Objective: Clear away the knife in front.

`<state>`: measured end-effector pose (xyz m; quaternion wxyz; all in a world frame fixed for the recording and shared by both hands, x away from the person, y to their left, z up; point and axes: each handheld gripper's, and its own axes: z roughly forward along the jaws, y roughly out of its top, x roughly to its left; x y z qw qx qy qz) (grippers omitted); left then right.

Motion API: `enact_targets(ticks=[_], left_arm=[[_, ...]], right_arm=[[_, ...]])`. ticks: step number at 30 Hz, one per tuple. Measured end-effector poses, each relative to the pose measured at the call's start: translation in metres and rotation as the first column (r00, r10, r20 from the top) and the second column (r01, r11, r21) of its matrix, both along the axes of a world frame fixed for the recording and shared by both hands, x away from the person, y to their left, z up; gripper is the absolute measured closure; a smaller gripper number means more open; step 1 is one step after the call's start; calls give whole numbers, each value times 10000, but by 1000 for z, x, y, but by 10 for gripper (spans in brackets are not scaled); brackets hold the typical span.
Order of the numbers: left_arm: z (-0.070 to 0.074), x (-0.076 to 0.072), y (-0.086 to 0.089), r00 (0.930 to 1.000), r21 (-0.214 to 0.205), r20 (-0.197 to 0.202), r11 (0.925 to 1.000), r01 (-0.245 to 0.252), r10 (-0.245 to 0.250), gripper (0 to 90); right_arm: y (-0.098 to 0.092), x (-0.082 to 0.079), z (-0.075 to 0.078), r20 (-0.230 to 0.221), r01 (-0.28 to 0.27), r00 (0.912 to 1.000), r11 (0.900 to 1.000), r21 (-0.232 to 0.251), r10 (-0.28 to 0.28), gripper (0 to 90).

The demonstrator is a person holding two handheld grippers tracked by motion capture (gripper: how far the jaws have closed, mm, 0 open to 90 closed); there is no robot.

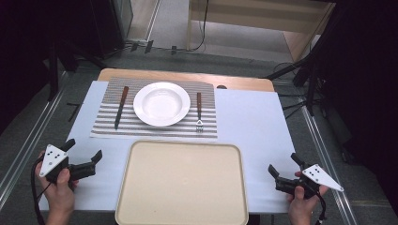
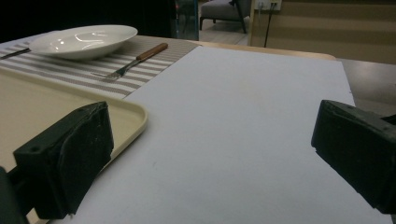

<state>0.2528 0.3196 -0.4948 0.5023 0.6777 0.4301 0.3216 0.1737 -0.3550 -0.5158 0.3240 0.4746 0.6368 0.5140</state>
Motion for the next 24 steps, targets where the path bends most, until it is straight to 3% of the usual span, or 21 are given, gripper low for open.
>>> enact_targets(ticks=[5,10,15,18,24], left_arm=[[8,1,-4,9999,-162,16,9998,106,-105,0],[30,1,-13,9996,-245,88,9993,282,-280,0],[41,6,-18,9996,-510,41,9983,271,-269,0],[49,18,-20,9985,-912,110,9944,535,-527,0],[58,38,-30,9985,-863,-118,9949,520,-532,0]], right_arm=[[1,0,0,50,-38,10000,10000,6,38,0],[0,1,0,38,-175,9998,9998,116,175,0],[0,0,0,40,-144,9999,9999,75,144,0],[2,1,0,25,-207,9998,9998,-32,207,0],[4,-1,0,109,-293,9995,9994,-175,295,0]])
